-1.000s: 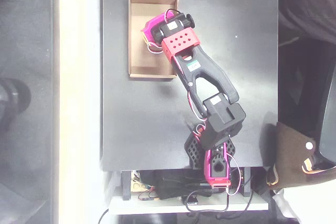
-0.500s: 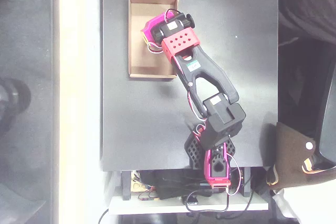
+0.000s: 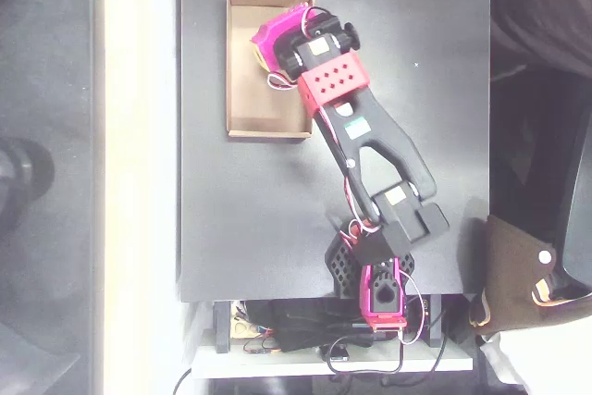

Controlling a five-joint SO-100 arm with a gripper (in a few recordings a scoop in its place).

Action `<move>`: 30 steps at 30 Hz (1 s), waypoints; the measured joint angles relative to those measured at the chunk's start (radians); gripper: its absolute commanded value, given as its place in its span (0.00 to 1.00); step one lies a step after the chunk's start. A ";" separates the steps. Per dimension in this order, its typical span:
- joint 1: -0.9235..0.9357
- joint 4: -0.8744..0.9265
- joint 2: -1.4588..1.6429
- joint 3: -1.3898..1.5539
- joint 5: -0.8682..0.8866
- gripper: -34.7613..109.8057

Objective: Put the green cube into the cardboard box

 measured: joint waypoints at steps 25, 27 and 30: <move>0.250 0.000 0.617 0.005 0.000 0.46; 0.319 0.000 0.629 0.005 0.000 0.46; 0.403 0.000 0.632 0.005 0.000 0.46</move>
